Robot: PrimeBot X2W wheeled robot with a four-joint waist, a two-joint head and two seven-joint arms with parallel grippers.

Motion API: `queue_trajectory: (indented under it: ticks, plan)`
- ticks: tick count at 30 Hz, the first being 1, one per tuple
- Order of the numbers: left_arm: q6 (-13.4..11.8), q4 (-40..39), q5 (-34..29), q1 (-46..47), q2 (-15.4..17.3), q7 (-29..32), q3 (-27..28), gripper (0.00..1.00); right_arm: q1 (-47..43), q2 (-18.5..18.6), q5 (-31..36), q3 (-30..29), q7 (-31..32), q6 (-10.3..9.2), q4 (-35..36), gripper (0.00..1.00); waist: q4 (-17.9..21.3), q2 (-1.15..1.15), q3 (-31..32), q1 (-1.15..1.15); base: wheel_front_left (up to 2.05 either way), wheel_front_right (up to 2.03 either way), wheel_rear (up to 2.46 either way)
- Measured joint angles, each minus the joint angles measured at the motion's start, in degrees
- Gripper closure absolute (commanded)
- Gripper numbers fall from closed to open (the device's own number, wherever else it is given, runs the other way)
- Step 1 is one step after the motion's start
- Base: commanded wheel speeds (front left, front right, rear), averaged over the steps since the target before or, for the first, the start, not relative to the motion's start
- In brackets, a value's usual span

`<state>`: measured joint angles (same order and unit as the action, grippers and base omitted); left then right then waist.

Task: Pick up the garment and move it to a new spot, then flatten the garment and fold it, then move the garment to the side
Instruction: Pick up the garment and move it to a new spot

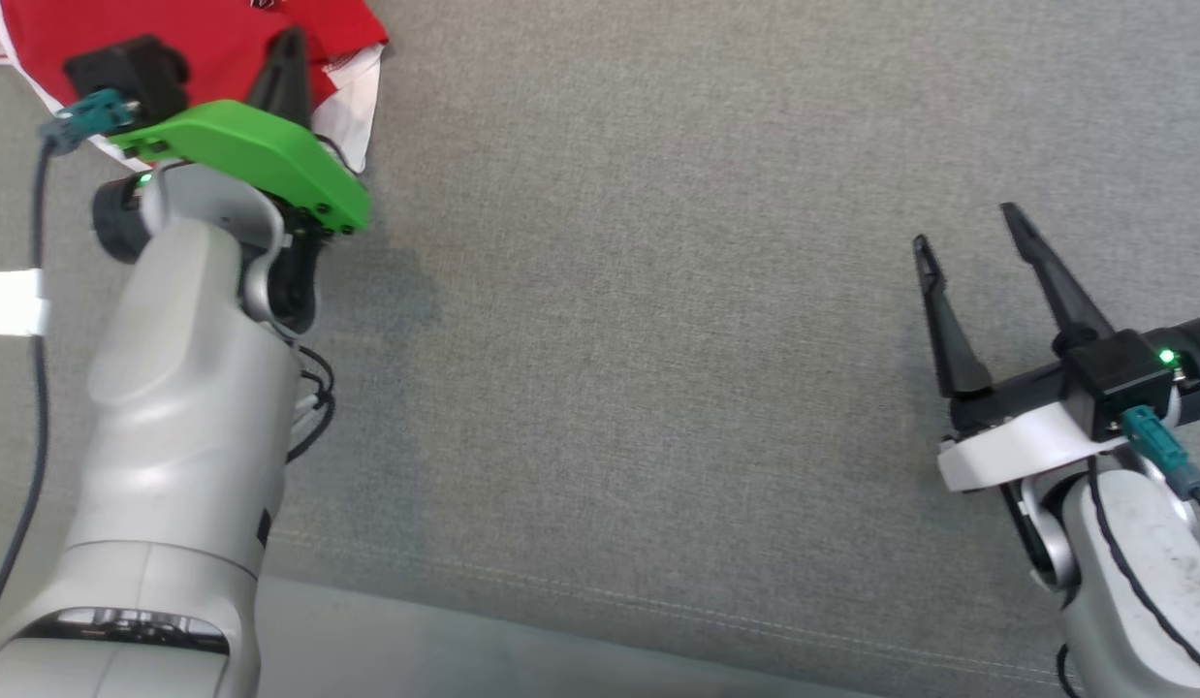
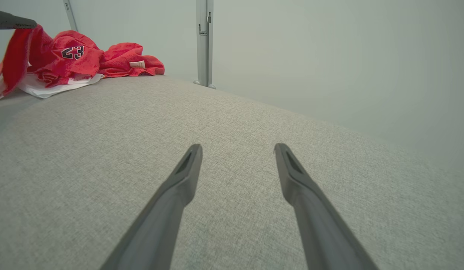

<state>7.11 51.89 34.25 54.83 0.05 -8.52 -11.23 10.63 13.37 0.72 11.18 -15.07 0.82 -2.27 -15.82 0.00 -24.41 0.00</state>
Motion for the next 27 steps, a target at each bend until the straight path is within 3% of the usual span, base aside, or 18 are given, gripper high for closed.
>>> queue_trajectory:
  ticks: [11, 27]
  plan:
    - [0.0, -13.0, 12.4, -6.5, 0.9, 6.9, -14.6, 1.00, -0.1, -6.4, -1.8, 3.3, 0.0, -0.51, -2.6, 0.00, 6.5, 0.00, 5.3, 0.00, 0.00, 0.00, 0.00]
    - [0.0, -27.0, 22.4, -9.6, 1.5, 12.5, -28.1, 1.00, -0.6, -9.3, -3.8, 4.6, 0.1, -1.43, -3.1, 0.00, 19.2, 0.00, 8.8, 0.00, 0.00, 0.00, 0.00]
